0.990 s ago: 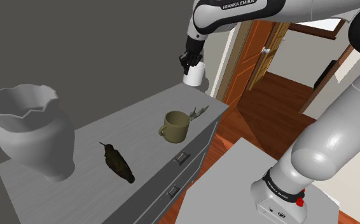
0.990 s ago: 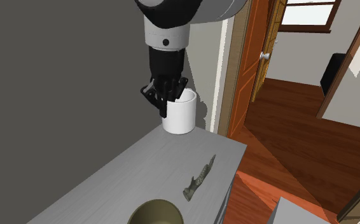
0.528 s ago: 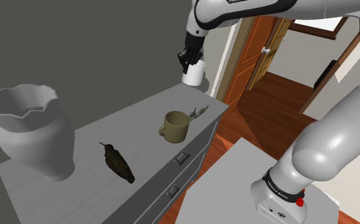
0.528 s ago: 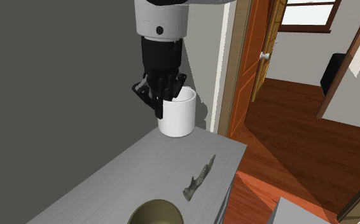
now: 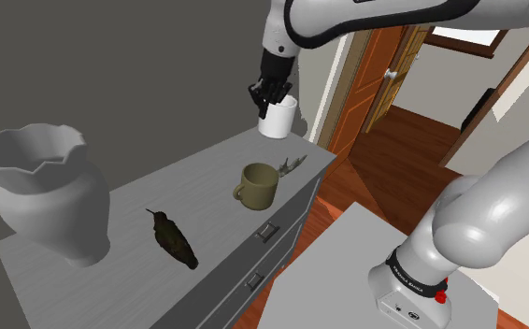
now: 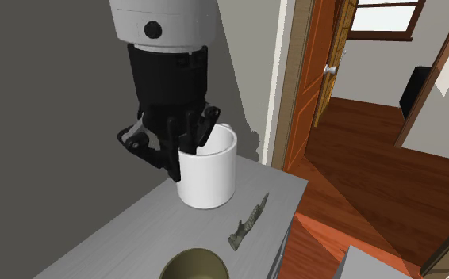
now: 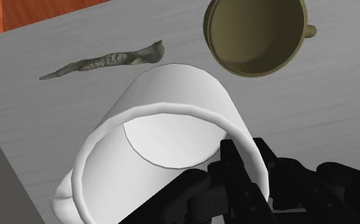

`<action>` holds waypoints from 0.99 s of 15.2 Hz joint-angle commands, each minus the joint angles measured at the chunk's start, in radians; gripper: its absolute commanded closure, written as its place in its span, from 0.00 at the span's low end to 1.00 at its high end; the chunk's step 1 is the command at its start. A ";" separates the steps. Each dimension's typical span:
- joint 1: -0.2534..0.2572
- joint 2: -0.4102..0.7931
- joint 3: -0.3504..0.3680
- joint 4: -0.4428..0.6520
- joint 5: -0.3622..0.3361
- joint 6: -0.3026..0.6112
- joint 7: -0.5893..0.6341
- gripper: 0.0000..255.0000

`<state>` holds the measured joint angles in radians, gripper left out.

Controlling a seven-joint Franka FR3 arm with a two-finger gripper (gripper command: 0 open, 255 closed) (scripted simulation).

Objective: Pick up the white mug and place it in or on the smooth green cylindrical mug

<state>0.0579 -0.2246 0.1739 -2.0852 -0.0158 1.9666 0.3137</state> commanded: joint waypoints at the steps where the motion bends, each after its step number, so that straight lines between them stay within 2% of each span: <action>1: 0.018 -0.016 0.027 -0.008 0.005 -0.009 0.044 1.00; 7: 0.080 -0.054 0.123 -0.017 0.024 -0.041 0.192 1.00; 15: 0.081 -0.040 0.130 -0.111 0.021 0.066 0.200 1.00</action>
<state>0.1382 -0.2642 0.3026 -2.1838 0.0053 2.0202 0.5129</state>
